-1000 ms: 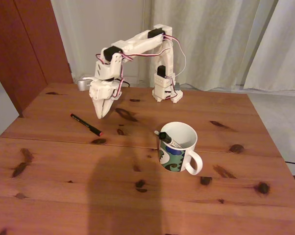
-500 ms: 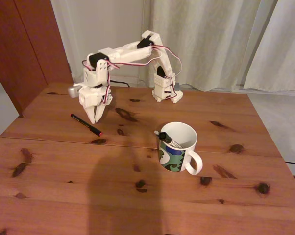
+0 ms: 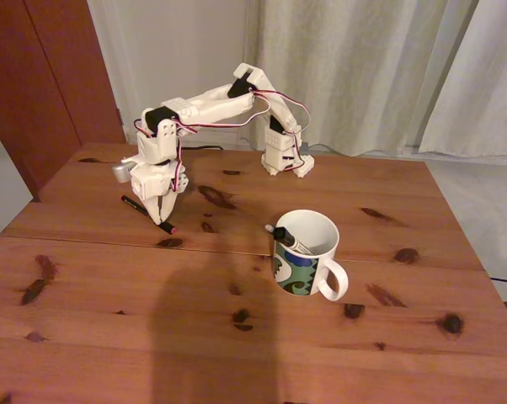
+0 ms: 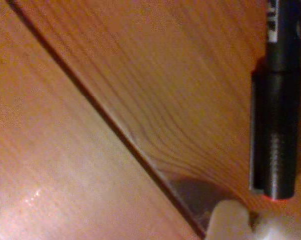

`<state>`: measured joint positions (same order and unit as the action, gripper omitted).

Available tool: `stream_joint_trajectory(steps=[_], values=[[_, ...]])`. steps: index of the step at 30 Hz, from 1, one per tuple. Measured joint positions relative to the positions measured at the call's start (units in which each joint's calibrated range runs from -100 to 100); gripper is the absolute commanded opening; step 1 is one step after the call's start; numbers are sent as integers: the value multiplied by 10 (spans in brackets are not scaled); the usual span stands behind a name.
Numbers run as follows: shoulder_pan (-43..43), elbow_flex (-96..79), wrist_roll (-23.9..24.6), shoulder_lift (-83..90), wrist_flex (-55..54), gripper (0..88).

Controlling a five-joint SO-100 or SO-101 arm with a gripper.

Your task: Clean up the desk and place the pens and markers into the cup

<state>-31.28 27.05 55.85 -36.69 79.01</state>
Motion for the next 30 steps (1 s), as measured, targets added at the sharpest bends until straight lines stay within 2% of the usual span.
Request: stream_joint_trajectory(steps=[9,19,30], values=[[-51,0,0,0,0,8],[-89,0,-28,-3,0,8],[-112,-8,-96,-28,0,8]])
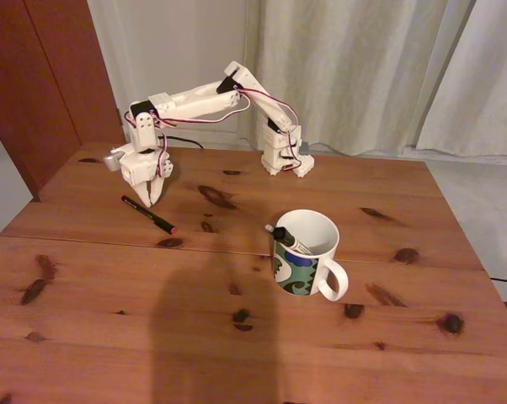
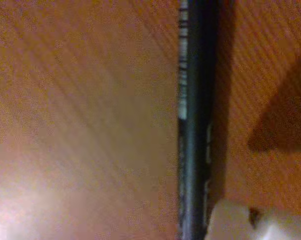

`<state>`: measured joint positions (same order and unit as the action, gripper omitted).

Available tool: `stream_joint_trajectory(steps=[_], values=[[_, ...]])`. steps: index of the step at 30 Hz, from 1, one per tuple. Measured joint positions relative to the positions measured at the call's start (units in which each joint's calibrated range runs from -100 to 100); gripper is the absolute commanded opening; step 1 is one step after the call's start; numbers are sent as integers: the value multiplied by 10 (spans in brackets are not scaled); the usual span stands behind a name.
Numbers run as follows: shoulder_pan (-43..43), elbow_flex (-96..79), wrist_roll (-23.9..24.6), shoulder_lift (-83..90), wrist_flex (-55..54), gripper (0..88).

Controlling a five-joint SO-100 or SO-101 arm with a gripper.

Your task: Clean up the desk and place the pens and markers into the cup

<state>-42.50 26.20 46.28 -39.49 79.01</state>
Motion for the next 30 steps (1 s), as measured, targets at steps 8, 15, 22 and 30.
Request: stream_joint_trajectory(steps=[8,15,22,30], values=[[-1,0,-11,-3,0,79],[-1,0,-11,-3,0,108],[-1,11,-9,-3,0,108],[1,51,-9,-3,0,106]])
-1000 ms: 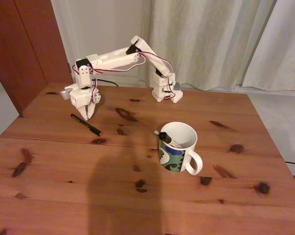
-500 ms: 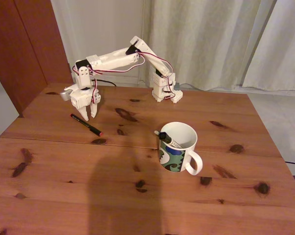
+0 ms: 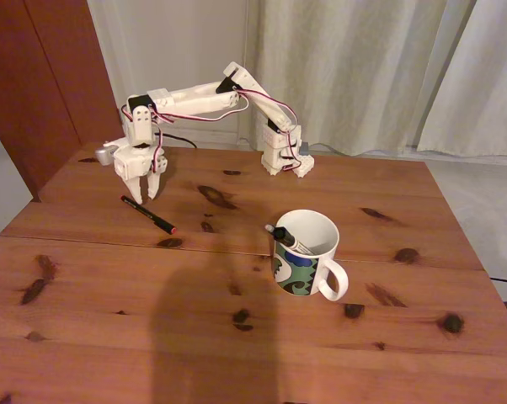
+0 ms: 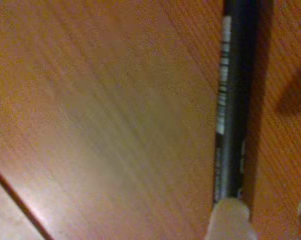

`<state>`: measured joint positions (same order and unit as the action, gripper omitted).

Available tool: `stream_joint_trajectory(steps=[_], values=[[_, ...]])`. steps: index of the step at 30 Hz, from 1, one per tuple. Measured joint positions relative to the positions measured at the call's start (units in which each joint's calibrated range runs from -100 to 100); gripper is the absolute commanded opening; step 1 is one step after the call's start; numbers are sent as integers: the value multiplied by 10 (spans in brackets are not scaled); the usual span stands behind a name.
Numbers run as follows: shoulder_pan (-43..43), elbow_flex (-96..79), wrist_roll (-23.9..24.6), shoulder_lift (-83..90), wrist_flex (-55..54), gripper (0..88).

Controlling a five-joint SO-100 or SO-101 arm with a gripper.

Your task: Clean up the desk and place the pens and markers into the cup

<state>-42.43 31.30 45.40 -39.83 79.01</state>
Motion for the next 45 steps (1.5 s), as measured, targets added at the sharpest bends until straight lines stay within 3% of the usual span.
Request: stream_joint_trajectory(steps=[36,40,45], values=[[9,151,-13,-140,1,100],[7,151,-16,-141,1,0],[1,151,-20,-143,1,12]])
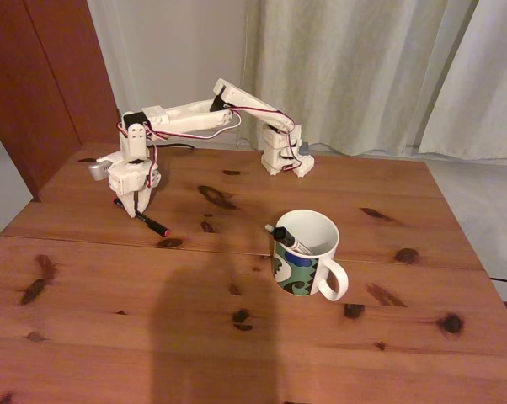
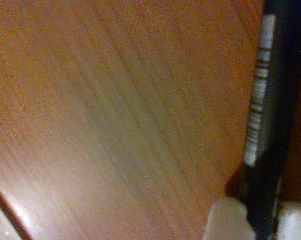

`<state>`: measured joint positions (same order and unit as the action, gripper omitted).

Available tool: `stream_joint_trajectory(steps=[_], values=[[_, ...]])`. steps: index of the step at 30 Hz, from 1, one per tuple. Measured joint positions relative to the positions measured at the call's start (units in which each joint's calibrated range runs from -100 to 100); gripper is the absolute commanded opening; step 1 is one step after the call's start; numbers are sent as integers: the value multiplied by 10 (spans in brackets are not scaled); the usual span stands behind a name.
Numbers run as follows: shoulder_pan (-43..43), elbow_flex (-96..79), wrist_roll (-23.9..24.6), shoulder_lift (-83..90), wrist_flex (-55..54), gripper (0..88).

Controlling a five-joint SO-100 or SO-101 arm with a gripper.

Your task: Clean up the desk and place the pens and markers into the cup

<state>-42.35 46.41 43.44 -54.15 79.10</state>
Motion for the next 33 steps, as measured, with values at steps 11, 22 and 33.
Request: stream_joint_trajectory(steps=[11,22,33], values=[[26,-40,-13,59,91,12],[140,-188,3,283,130,12],[260,-273,84,439,130,12]])
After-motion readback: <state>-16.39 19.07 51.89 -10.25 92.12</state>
